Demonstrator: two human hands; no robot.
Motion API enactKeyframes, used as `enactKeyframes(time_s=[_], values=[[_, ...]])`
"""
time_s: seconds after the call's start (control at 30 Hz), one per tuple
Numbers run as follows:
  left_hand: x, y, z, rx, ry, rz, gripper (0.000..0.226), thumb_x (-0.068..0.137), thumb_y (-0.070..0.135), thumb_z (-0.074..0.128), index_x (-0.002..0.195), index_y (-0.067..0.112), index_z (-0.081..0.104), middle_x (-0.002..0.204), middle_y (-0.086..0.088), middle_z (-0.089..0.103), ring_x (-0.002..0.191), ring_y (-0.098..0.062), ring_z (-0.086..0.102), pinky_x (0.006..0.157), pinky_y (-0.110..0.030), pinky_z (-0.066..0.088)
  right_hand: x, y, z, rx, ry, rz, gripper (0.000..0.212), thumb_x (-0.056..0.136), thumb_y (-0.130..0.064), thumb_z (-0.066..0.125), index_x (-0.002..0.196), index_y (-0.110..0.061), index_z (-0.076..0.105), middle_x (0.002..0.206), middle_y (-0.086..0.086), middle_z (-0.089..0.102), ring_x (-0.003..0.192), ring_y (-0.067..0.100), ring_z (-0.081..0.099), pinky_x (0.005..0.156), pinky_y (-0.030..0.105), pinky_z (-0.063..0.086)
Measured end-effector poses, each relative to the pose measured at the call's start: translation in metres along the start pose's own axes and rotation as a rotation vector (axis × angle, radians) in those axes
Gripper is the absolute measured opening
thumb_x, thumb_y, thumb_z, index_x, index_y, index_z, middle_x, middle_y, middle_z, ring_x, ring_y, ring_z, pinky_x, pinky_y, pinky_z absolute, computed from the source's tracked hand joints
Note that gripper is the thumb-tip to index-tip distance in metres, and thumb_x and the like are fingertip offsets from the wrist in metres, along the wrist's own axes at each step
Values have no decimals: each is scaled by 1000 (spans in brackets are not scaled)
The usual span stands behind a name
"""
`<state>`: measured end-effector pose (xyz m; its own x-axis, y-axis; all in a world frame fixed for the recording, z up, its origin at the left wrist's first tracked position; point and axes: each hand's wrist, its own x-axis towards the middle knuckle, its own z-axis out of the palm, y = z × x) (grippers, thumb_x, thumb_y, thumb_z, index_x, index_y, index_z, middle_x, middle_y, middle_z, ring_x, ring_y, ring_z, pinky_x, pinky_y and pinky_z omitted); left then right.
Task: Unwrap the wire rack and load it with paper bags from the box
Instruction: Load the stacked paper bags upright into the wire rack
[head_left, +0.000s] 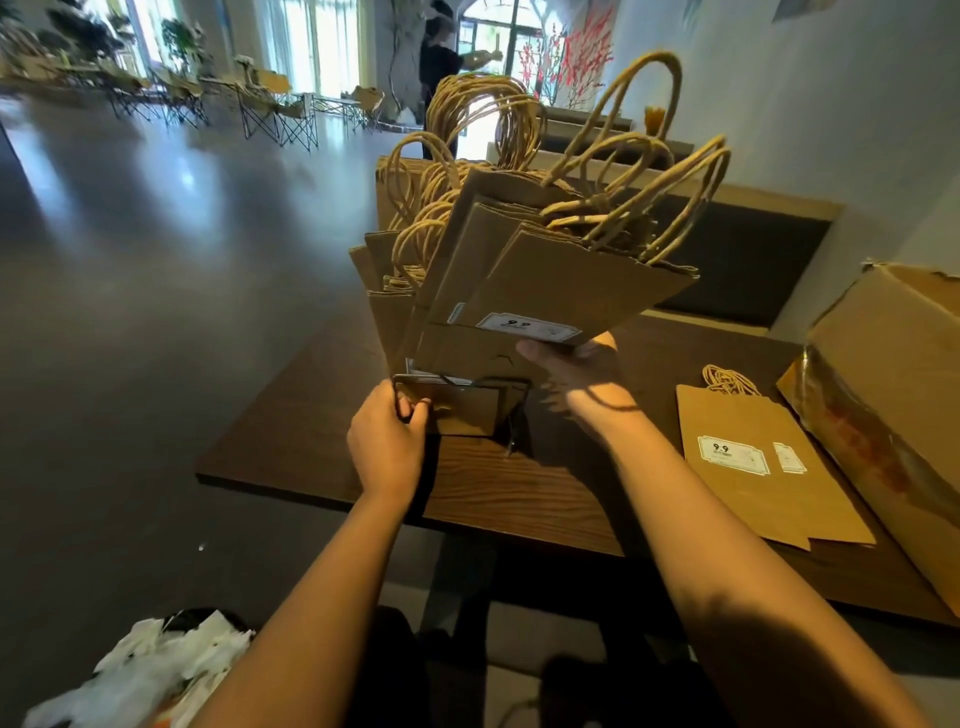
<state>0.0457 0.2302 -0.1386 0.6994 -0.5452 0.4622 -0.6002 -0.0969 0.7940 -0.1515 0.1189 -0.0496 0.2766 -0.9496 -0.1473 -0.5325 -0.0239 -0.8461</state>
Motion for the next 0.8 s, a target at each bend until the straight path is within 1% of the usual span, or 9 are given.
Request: enactKeyframes(time_s=[0.1,0.17,0.2,0.3,0.37,0.47,0.53,0.63,0.8], values=[[0,1,0,5,7,-3,34,88,19,77,75,30,48,70,11,55,65,-6,57,64,-35,53,-16,-11,0,90,-14,13,41,102,-36,60,135,-12,57,129,10,63,112,23,62,91,28,48],[-1,0,0,0,10,-30,34,87,21,78,74,28,48,69,10,55,64,-7,57,63,-37,54,-25,-21,5,207,30,-164,36,94,-22,72,126,-19,56,108,-4,66,86,-1,61,72,4,45],[-1,-2,1,-5,4,-53,33,87,23,79,75,26,48,69,10,56,65,-7,58,64,-37,54,-23,-21,8,245,47,-241,36,89,-18,77,121,-17,60,104,-7,67,83,-4,61,64,-1,41],[-2,-3,1,-52,-18,-86,32,83,25,83,83,24,51,76,11,63,72,-2,62,68,-31,54,-26,-32,17,165,29,-228,47,86,-38,78,124,-11,68,112,-1,67,103,16,64,77,15,44],[-2,-4,0,-91,-38,-91,35,81,24,86,88,23,51,82,10,66,76,-2,64,70,-29,55,-23,-31,18,186,67,-236,48,83,-36,81,123,-12,68,109,-4,66,107,19,64,82,22,45],[-1,-6,-2,-105,-74,-84,39,80,27,87,93,22,51,85,9,68,79,-4,67,72,-30,58,-25,-32,22,296,100,-359,47,78,-20,87,120,-13,67,111,-3,72,106,14,69,80,13,51],[1,-9,-4,-120,-101,-77,39,80,28,86,97,22,51,88,9,69,83,-4,69,74,-30,59,-26,-35,28,289,78,-363,50,81,-24,85,126,-13,66,114,-4,71,108,13,67,84,12,51],[3,-9,-6,-132,-114,-65,33,81,28,84,91,23,54,84,9,69,79,-4,68,72,-32,59,-27,-46,36,273,78,-339,56,83,-35,82,131,-13,63,126,1,68,121,23,61,108,37,46],[9,-11,-6,-229,-228,-78,7,87,26,80,91,23,76,85,12,75,83,1,70,82,-31,60,-24,-41,48,389,174,-436,35,80,-19,85,107,-34,68,108,-13,73,108,13,69,101,39,53]])
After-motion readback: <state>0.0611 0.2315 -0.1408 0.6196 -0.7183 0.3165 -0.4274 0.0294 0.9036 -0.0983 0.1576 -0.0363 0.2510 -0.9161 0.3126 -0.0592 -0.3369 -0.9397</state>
